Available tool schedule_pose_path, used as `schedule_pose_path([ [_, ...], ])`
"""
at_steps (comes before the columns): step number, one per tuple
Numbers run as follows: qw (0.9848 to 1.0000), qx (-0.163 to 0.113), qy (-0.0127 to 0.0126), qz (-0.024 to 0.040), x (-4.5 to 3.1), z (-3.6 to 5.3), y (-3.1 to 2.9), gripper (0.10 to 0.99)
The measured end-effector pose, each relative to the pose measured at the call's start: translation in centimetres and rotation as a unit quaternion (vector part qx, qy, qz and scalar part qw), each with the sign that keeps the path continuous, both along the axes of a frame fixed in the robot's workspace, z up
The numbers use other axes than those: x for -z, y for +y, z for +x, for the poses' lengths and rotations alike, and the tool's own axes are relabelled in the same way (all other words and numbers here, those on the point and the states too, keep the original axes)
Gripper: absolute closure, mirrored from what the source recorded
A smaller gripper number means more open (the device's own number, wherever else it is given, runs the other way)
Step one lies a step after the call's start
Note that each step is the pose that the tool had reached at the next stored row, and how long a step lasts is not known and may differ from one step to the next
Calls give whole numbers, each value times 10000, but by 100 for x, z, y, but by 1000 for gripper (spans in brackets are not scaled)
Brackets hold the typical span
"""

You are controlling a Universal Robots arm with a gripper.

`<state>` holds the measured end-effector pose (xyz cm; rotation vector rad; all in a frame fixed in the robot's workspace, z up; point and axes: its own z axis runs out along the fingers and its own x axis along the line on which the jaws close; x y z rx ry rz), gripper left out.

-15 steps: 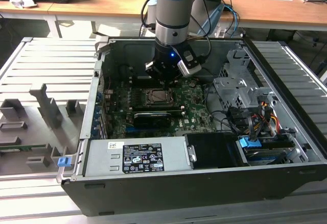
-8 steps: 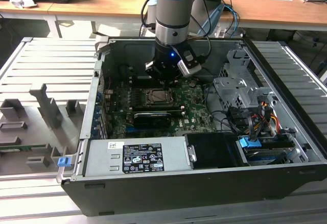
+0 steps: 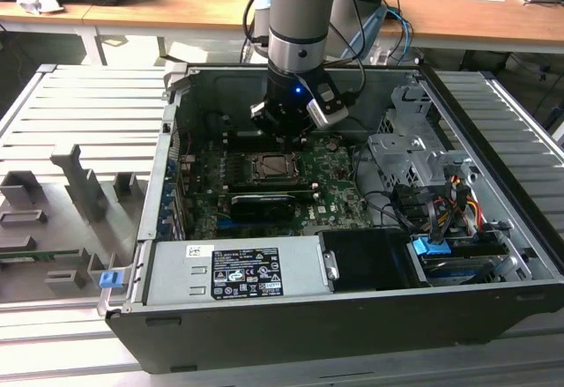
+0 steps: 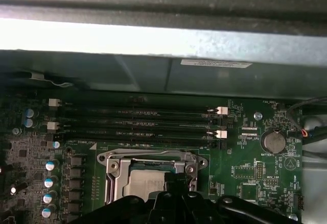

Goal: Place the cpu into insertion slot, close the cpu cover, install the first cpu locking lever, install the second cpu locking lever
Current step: 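Install the second cpu locking lever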

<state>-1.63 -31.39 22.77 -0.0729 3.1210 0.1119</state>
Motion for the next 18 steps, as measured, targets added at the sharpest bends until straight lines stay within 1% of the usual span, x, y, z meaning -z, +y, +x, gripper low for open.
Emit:
schedule_pose_path([
  [6,10000,3,0,0,0,0,-35,980],
  [12,10000,2,0,3,-44,0,-36,980],
  [14,10000,1,0,4,-46,0,-41,980],
  [18,10000,2,0,2,-44,0,-71,980],
])
